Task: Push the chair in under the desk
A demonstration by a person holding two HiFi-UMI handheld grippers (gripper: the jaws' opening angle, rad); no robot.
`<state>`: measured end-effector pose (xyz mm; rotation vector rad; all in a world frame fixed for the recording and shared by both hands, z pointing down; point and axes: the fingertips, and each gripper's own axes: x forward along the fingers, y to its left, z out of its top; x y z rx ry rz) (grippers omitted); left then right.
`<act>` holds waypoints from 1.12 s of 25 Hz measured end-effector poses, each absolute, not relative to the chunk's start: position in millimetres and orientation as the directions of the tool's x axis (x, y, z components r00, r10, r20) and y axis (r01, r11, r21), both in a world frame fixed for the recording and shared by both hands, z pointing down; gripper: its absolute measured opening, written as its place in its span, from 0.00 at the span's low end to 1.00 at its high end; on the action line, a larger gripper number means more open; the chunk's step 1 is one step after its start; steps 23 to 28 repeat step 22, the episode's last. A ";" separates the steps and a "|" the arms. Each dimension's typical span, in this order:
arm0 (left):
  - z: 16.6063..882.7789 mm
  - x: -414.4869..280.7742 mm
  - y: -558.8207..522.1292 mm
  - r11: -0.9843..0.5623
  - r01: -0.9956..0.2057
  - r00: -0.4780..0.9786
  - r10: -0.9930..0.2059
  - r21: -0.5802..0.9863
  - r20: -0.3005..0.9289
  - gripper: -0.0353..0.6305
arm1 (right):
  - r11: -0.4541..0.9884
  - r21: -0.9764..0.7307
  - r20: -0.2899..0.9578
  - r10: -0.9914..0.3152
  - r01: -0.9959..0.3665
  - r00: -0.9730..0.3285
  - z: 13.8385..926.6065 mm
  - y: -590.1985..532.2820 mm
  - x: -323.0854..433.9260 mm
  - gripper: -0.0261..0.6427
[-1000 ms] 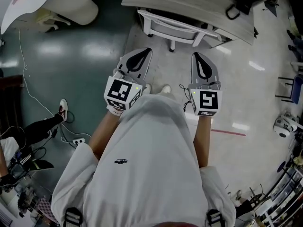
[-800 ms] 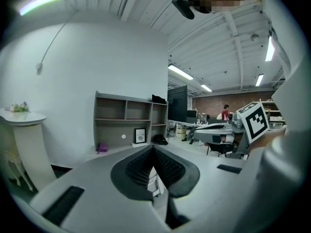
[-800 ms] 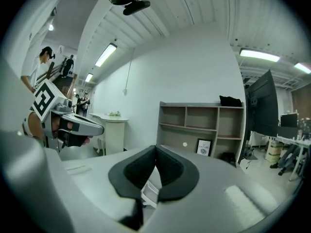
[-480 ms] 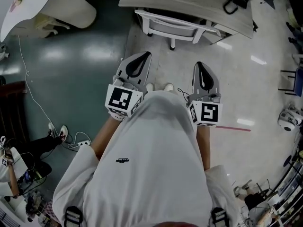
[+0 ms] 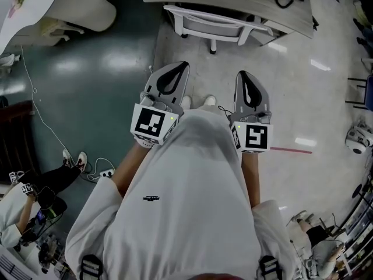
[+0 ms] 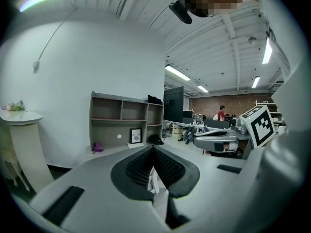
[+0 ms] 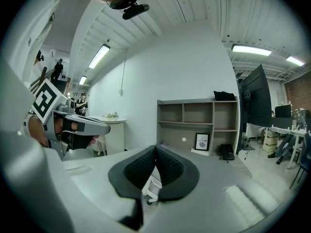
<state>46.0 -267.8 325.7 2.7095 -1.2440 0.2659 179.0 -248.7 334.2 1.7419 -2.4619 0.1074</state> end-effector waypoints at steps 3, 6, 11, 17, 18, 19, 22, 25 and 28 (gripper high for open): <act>328.0 46.0 -264.0 -0.643 -0.764 0.638 -0.737 0.061 0.225 0.06 | 0.339 0.010 0.150 -0.931 -0.941 -0.334 336.8 -245.0 178.4 0.06; 330.1 45.9 -261.7 -0.641 -0.765 0.635 -0.737 0.056 0.232 0.06 | 0.339 0.016 0.156 -0.930 -0.941 -0.333 336.2 -241.7 180.0 0.06; 331.1 42.2 -257.0 -0.640 -0.766 0.635 -0.737 0.061 0.232 0.06 | 0.346 0.021 0.171 -0.926 -0.938 -0.337 336.8 -236.8 176.4 0.06; 330.6 44.0 -258.5 -0.636 -0.770 0.630 -0.742 0.060 0.229 0.06 | 0.358 0.015 0.183 -0.919 -0.934 -0.349 340.1 -235.7 175.5 0.06; 329.3 44.6 -259.2 -0.635 -0.770 0.630 -0.743 0.059 0.226 0.06 | 0.357 0.012 0.183 -0.919 -0.934 -0.349 340.5 -235.7 175.5 0.06; 328.2 45.7 -259.6 -0.635 -0.770 0.630 -0.743 0.058 0.224 0.06 | 0.355 0.006 0.182 -0.920 -0.935 -0.348 341.0 -235.7 175.8 0.06; 327.2 49.3 -259.8 -0.637 -0.769 0.632 -0.742 0.058 0.224 0.06 | 0.350 -0.005 0.180 -0.921 -0.937 -0.345 341.8 -235.4 177.4 0.06; 327.2 49.3 -259.8 -0.637 -0.769 0.632 -0.742 0.058 0.224 0.06 | 0.350 -0.005 0.180 -0.921 -0.937 -0.345 341.8 -235.4 177.4 0.06; 327.2 49.3 -259.8 -0.637 -0.769 0.632 -0.742 0.058 0.224 0.06 | 0.350 -0.005 0.180 -0.921 -0.937 -0.345 341.8 -235.4 177.4 0.06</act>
